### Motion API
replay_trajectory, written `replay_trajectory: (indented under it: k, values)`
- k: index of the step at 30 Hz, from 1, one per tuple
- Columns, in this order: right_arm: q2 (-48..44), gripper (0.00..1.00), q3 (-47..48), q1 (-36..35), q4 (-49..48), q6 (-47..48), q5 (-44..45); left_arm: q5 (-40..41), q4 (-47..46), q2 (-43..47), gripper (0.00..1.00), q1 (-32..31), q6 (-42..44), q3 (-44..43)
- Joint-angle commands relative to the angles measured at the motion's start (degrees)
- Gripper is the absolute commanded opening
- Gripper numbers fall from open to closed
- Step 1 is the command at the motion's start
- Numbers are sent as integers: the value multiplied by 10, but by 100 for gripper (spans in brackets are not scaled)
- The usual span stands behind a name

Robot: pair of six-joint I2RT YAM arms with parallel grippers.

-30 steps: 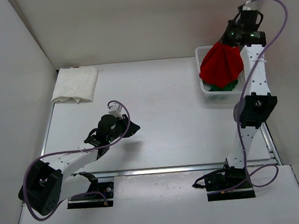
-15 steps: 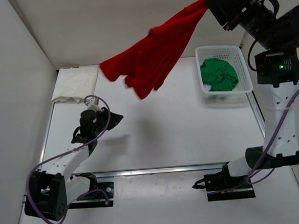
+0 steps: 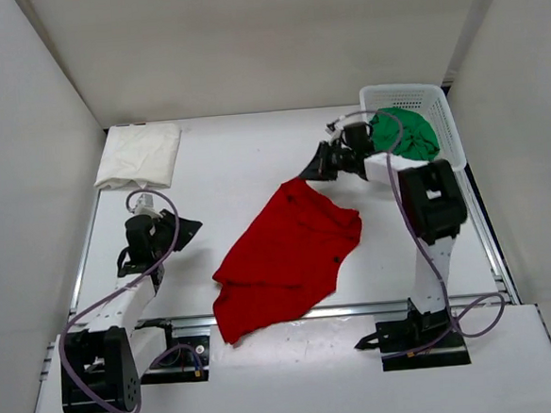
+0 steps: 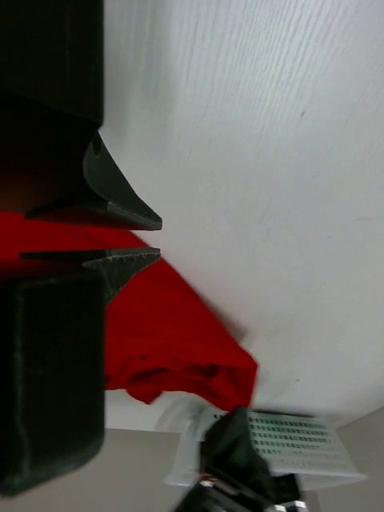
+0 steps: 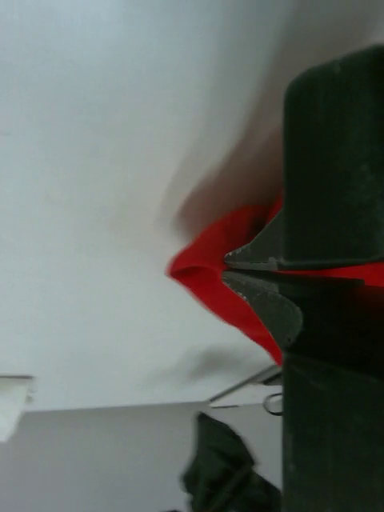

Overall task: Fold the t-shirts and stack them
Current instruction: Move the tshirt to the center of the board, then flatten out the tshirt

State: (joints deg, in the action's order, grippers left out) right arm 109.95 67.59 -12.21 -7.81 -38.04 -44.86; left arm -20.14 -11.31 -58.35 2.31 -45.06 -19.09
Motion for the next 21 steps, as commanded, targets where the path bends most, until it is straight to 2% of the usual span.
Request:
replay_trajectory:
  k: [1, 3, 4, 5, 6, 8, 9, 11, 12, 13, 14, 15, 16, 17, 19, 21]
  values:
    - [40, 0, 221, -31, 91, 81, 55, 23, 30, 1, 26, -51, 36, -23]
    - [69, 3, 330, -42, 201, 112, 133, 90, 70, 6, 26, -141, 70, -61]
    - [70, 14, 344, -46, 220, 128, 154, 106, 93, 5, 29, -169, 94, -69]
    - [62, 21, 362, -48, 248, 138, 192, 127, 95, 3, 30, -220, 103, -85]
    - [45, 34, 354, -51, 258, 146, 222, 148, 103, 1, 33, -274, 121, -95]
    - [-1, 50, 310, -45, 258, 157, 265, 179, 113, -17, 37, -340, 143, -112]
    - [-38, 52, 257, -46, 243, 157, 279, 199, 137, -36, 40, -373, 153, -123]
    - [-98, 55, 159, -42, 206, 150, 296, 200, 144, -65, 45, -397, 156, -132]
    - [-137, 54, 88, -42, 177, 140, 303, 196, 137, -85, 47, -403, 159, -136]
    - [-155, 43, 49, -44, 138, 122, 295, 185, 126, -96, 48, -411, 156, -142]
    - [-189, 26, -29, -39, 123, 106, 292, 169, 124, -121, 50, -418, 165, -157]
    - [-222, 20, -92, -40, 95, 98, 282, 179, 128, -141, 50, -443, 168, -181]
    - [-250, 4, -124, -47, 84, 96, 278, 199, 146, -162, 52, -474, 185, -207]
    - [-267, 0, -176, -56, 85, 91, 277, 201, 156, -173, 54, -488, 200, -217]
    - [-321, 0, -242, -76, 89, 95, 311, 209, 156, -207, 59, -515, 215, -244]
    - [-362, 1, -313, -96, 92, 83, 342, 204, 161, -250, 70, -526, 224, -258]
